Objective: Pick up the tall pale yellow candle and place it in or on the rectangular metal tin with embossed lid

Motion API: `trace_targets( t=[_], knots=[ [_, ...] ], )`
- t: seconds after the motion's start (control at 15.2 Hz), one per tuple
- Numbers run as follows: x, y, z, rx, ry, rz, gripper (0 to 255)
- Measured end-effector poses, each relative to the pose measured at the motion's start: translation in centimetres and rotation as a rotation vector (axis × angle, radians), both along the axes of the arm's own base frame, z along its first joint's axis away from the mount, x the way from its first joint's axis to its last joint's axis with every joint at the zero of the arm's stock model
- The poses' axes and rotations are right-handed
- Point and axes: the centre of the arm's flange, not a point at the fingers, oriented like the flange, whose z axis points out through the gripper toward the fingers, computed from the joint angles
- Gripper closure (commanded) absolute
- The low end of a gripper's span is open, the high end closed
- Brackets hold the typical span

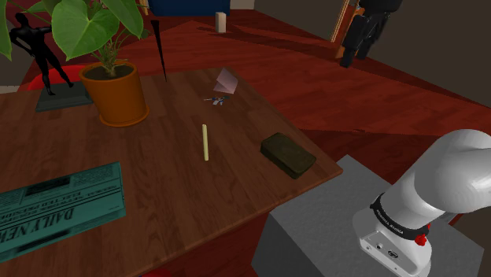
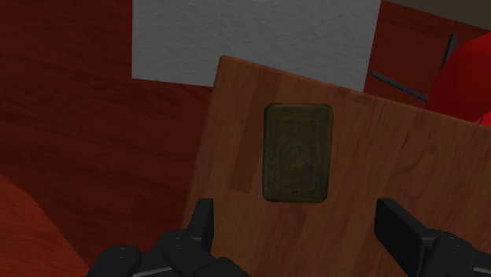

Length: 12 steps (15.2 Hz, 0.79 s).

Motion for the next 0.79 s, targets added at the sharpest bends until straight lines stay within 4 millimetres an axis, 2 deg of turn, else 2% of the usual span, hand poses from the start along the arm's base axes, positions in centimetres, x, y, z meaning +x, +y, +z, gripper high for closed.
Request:
trace_targets(
  t=[0.2, 0.46, 0.79],
  knots=[
    [0.9, 0.9, -0.8, 0.000, 0.001, 0.002, 0],
    [3.1, 4.8, -2.9, -0.001, 0.002, 0.007, 0],
    [6.4, 9.4, -6.5, -0.001, 0.004, 0.014, 0]
  ],
)
